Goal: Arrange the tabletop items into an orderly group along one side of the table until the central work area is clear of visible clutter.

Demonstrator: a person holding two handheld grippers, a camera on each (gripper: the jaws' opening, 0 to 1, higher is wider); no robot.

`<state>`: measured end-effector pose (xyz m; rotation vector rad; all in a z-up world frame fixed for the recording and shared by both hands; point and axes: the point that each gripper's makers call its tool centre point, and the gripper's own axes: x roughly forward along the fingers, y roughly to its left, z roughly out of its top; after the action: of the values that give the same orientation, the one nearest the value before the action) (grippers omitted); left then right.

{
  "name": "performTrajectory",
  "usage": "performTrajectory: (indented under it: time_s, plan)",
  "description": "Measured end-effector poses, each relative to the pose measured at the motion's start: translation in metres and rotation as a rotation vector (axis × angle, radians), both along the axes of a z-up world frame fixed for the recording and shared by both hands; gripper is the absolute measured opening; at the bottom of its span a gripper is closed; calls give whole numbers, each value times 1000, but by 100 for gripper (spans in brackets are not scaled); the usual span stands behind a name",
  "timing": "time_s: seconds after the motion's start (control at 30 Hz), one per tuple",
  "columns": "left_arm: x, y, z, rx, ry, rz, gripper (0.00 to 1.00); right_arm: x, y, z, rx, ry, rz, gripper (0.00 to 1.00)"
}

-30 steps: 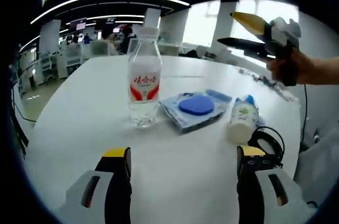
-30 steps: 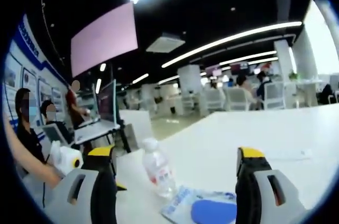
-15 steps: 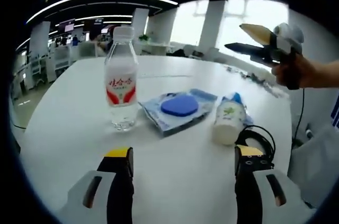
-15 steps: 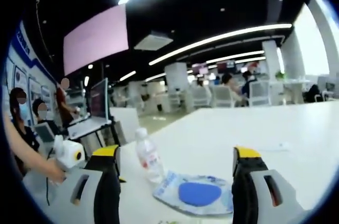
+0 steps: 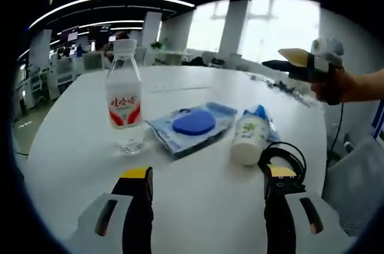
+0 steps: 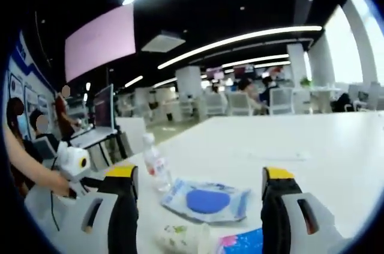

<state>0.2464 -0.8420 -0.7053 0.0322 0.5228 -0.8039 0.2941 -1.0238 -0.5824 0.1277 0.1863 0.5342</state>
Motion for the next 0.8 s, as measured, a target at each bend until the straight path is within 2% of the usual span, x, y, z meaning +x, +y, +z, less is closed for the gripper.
performTrajectory:
  time_s: [0.07, 0.17, 0.23, 0.3, 0.43, 0.47, 0.6, 0.67, 0.8]
  plan:
    - [-1, -5, 2, 1, -6, 4, 72, 1, -9, -4, 7, 5, -5, 80]
    - [-2, -4, -1, 101, -33, -12, 71, 3, -19, -10, 23, 24, 0, 78]
    - [-4, -5, 3, 75, 0, 39, 70, 1, -21, -13, 13, 44, 20, 76]
    - [3, -2, 11, 14, 5, 105, 68, 1, -25, -14, 9, 49, 49, 75]
    - [13, 16, 10, -15, 75, 220, 61, 5, -36, -18, 47, 85, 33, 71]
    - [15, 18, 11, -25, 75, 238, 60, 6, -37, -20, 51, 94, 31, 70]
    - [23, 18, 6, 39, 86, 243, 56, 16, -44, -30, 45, 137, 26, 65]
    - [28, 15, 5, 32, 105, 258, 53, 21, -46, -38, 57, 179, 21, 61]
    - [35, 9, 4, 12, 132, 290, 49, 31, -49, -46, 55, 202, 10, 55]
